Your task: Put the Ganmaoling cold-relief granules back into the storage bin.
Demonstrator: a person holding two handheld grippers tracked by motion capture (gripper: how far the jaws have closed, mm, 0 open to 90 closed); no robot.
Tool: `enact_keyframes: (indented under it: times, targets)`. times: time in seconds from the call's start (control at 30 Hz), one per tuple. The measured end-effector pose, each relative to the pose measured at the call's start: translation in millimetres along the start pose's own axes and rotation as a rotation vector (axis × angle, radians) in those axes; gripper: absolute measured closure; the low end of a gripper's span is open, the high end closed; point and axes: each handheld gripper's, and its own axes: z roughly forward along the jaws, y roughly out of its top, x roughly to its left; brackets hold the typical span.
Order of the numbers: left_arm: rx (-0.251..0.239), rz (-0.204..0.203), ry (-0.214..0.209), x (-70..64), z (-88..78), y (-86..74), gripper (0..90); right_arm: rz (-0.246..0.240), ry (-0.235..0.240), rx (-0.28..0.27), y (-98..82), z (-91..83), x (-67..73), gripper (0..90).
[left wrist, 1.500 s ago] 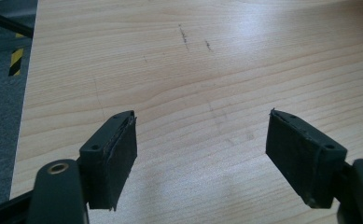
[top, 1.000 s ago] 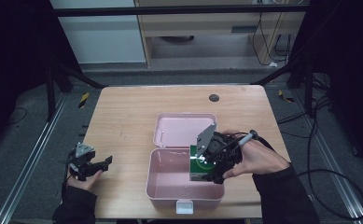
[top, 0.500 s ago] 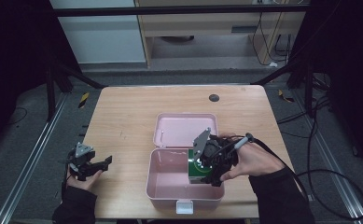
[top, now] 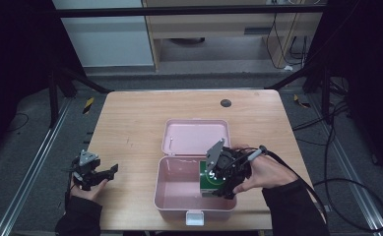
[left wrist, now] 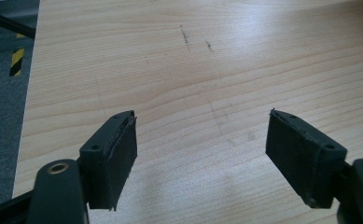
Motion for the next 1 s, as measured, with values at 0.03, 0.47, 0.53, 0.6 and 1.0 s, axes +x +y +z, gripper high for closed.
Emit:
enact_keyframes:
  times: [0.03, 0.47, 0.53, 0.6, 1.0]
  targets:
    - [0.0, 0.0, 0.0, -0.1, 0.0, 0.0, 24.1, -0.009, -0.002, 0.014, -0.4, 1.6, 0.2, 15.8]
    - [-0.009, -0.005, -0.001, -0.3, -0.5, 0.3, 24.1, -0.028, 0.005, 0.019, 0.9, 12.5, 0.8, 15.9]
    - [-0.008, -0.005, -0.001, -0.1, -0.6, 0.3, 24.1, -0.015, 0.011, 0.0, -1.6, 13.7, 0.5, 15.9]
    - [-0.008, -0.005, 0.0, 0.0, -0.5, 0.3, 24.1, -0.001, 0.018, -0.007, -3.6, 14.6, -0.1, 15.9]
    - [-0.008, -0.005, 0.0, -0.2, -0.3, 0.2, 24.1, 0.006, 0.027, 0.012, -13.0, 29.9, 1.8, 15.7]
